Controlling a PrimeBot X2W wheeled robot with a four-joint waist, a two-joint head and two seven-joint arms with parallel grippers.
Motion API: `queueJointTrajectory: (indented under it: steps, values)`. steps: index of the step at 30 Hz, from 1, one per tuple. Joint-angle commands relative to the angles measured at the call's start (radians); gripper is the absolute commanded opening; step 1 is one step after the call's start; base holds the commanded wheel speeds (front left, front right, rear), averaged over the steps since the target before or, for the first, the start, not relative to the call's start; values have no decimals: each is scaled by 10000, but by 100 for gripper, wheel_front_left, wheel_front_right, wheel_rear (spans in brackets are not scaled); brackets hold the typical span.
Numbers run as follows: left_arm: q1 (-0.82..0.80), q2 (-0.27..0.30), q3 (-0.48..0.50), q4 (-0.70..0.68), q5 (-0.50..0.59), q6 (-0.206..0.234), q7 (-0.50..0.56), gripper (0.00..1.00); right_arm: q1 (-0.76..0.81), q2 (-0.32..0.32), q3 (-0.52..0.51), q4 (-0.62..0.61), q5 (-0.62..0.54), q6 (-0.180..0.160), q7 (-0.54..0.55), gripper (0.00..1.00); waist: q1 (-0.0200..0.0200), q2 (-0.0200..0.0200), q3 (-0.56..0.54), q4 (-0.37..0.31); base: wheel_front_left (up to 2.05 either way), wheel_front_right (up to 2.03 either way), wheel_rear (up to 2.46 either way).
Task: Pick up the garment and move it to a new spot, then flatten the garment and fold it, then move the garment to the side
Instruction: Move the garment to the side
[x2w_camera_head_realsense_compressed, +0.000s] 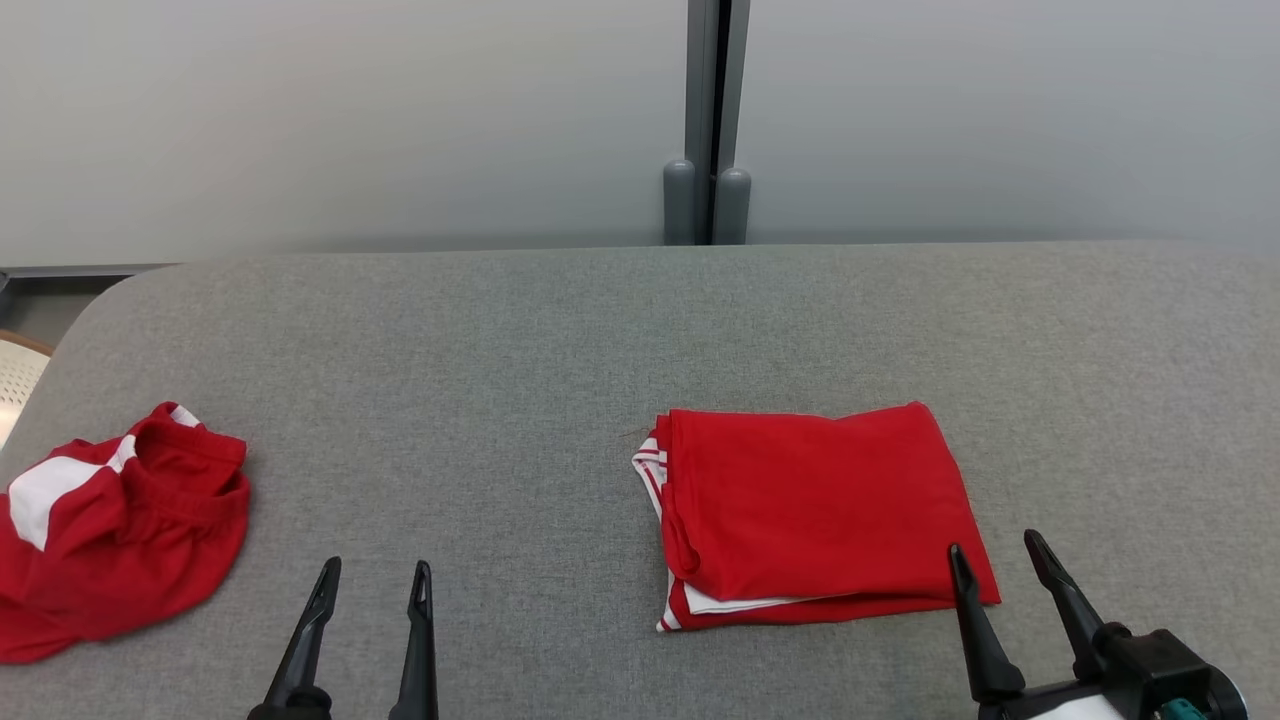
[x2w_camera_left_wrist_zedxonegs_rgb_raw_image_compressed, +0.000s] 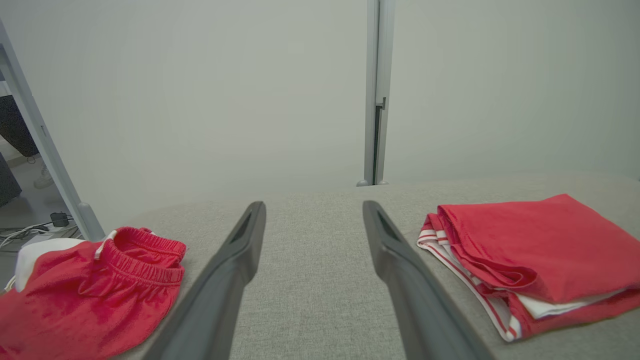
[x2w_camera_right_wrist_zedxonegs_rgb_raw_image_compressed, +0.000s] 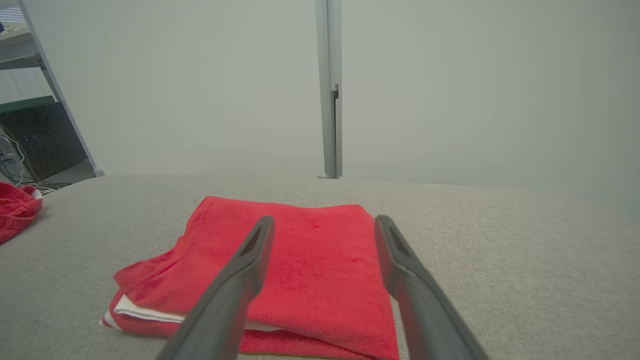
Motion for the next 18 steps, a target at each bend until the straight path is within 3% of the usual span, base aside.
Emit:
queueJointTrajectory:
  steps: [1,4,12,18]
  values:
    - [-213,30,-28,8,-29,-44,0,100,-271,-143,16,352,315,-4,-51,100,0,0,161,23,0,0,0]
    - [-439,30,-142,8,-56,-56,0,100,-834,-500,401,1139,1055,-4,-32,100,0,0,446,58,0,0,0]
    - [-1011,31,-462,74,-142,-81,1,100,-2597,-2479,1814,3089,3773,-4,23,100,0,0,1275,270,0,0,0]
    - [-1336,30,-619,65,-201,-54,1,100,-3436,-3446,2818,3533,5423,-4,266,100,0,0,1832,403,0,0,0]
